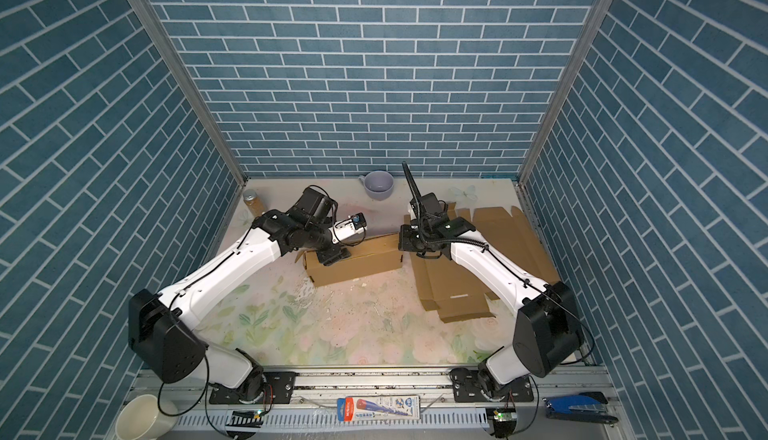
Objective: Fold the paper box
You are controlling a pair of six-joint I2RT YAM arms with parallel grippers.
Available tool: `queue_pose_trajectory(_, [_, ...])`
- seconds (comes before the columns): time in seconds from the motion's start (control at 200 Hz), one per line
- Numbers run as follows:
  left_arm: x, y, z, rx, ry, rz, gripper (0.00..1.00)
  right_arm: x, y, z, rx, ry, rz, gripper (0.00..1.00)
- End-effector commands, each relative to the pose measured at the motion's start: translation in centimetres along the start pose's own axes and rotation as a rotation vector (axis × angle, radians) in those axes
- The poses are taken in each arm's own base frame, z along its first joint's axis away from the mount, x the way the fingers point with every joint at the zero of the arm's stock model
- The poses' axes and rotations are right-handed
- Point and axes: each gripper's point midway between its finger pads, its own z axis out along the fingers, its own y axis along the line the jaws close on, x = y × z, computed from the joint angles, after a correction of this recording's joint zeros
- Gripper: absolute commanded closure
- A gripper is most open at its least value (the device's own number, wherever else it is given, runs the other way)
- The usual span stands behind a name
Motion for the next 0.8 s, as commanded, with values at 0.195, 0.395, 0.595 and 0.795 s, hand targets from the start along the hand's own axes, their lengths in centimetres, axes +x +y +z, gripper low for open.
queue_pose_trajectory(0.195, [2.2,3.0,-7.0,-0.212,-0.086,-0.339,0.26,3.7,-2.5,0.9,0.112,0.147,0.038,1.00])
queue_pose_trajectory(0.395, [7.8,1.2,-8.6,-0.228,-0.099,-0.593,0.30,3.4,-2.2,0.7,0.108,0.146,0.040,1.00])
queue_pose_trajectory(0.595, [10.5,1.1,-7.9,-0.228,-0.105,-0.731,0.34,3.4,-2.0,0.7,0.101,0.155,0.042,1.00])
queue_pose_trajectory(0.795, [11.3,1.9,-5.7,-0.213,-0.051,-0.754,0.51,3.3,-1.8,0.7,0.093,0.153,0.045,1.00])
